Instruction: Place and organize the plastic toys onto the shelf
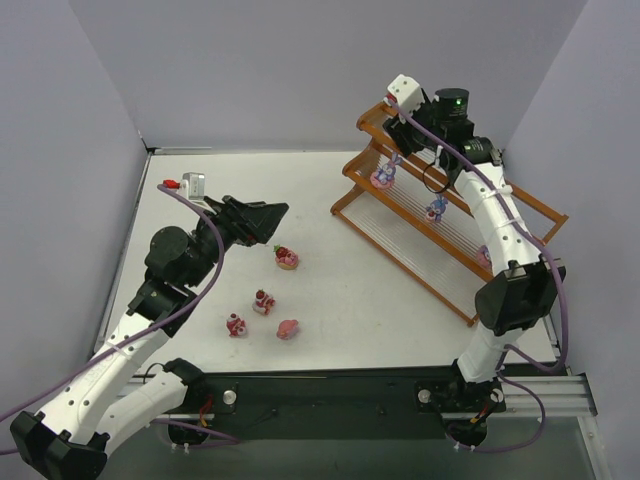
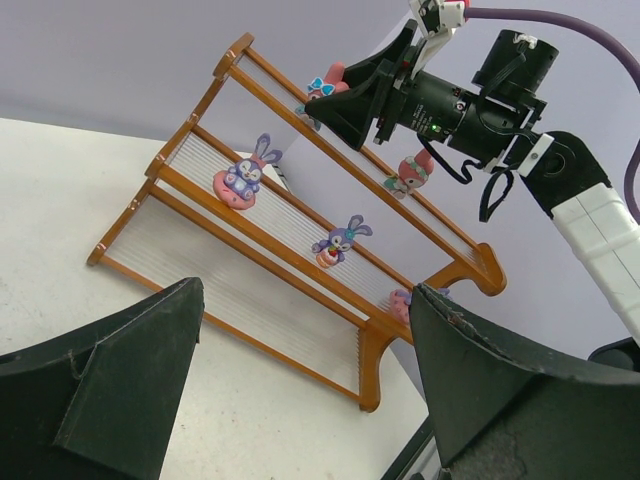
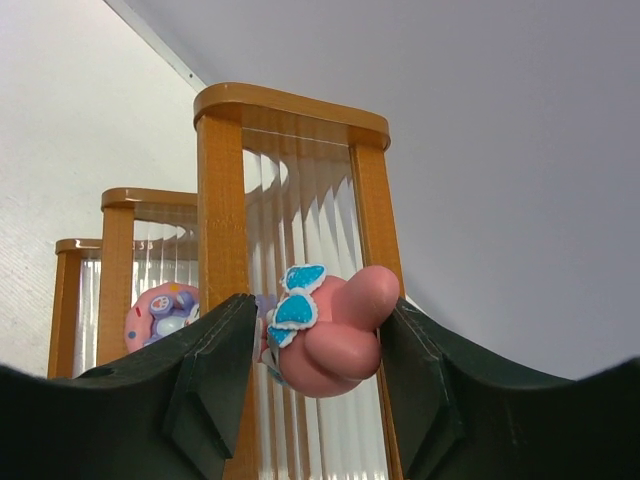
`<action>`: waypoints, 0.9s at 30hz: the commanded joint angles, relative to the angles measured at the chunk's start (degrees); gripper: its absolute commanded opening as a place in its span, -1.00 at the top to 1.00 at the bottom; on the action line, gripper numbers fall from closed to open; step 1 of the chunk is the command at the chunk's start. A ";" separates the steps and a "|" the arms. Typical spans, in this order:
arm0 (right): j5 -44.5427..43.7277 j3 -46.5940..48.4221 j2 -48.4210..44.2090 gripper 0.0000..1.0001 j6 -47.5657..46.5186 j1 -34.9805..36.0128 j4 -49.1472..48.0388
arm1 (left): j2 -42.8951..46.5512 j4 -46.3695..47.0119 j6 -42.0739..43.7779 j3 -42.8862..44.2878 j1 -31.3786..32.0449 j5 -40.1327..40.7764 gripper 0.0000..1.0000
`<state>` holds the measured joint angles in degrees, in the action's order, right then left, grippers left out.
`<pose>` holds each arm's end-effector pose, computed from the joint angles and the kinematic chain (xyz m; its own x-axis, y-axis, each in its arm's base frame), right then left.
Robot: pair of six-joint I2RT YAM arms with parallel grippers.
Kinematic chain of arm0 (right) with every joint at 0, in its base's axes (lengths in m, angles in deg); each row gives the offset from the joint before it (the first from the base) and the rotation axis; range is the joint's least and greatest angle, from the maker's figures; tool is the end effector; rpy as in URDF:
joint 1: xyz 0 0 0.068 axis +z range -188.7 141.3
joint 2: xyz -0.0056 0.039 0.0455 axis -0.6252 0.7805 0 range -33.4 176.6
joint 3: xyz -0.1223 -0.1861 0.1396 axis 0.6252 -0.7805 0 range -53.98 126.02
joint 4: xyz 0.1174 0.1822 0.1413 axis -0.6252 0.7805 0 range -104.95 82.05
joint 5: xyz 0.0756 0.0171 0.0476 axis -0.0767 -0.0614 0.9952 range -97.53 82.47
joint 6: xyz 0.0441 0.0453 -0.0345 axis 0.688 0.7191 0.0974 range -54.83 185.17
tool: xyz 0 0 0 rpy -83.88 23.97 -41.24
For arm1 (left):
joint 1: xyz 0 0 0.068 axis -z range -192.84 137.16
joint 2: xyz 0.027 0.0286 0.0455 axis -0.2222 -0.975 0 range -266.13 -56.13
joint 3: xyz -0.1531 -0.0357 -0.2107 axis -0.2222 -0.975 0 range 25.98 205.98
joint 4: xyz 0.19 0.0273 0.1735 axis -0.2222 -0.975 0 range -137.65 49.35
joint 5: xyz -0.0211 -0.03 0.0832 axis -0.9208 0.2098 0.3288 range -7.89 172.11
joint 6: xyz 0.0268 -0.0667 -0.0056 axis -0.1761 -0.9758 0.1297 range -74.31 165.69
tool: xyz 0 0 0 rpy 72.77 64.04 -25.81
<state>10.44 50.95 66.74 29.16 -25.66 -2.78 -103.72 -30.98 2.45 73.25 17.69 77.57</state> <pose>0.4152 0.1150 0.4265 0.2003 -0.5276 -0.8255 -0.4882 0.6768 -0.5510 0.1896 -0.1173 0.3811 -0.2910 -0.6213 -0.7276 0.5138 0.5400 -0.6666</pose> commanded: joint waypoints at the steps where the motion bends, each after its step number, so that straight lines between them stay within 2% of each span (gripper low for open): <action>1: -1.36 3.27 0.41 -0.04 1.55 -0.38 -1.70 | 0.31 2.37 0.35 0.46 -0.46 -0.21 -0.87; 9: -1.89 4.67 0.06 -0.18 2.87 -0.47 -1.79 | 0.22 2.28 0.44 0.37 -0.64 -0.39 -0.87; 12: -2.42 5.38 -0.12 -0.38 4.01 -0.47 -2.23 | 0.22 2.46 0.44 0.55 -0.73 -0.47 -0.87; 19: -0.49 4.33 -2.66 -0.65 6.73 -0.56 -4.51 | 0.57 1.84 1.05 0.72 -0.82 -0.13 -0.87; 25: 6.27 3.01 -7.85 -0.98 12.61 -0.65 -6.89 | 0.75 -6.05 3.78 3.53 -0.82 2.86 -0.95; 27: 7.94 1.95 -10.73 -1.00 14.99 -0.47 -7.67 | 0.92 -8.25 4.74 4.67 -0.82 4.09 -0.94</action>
<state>12.08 53.61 64.23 38.36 -25.99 -4.90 -103.62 -34.39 4.09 73.66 17.10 78.93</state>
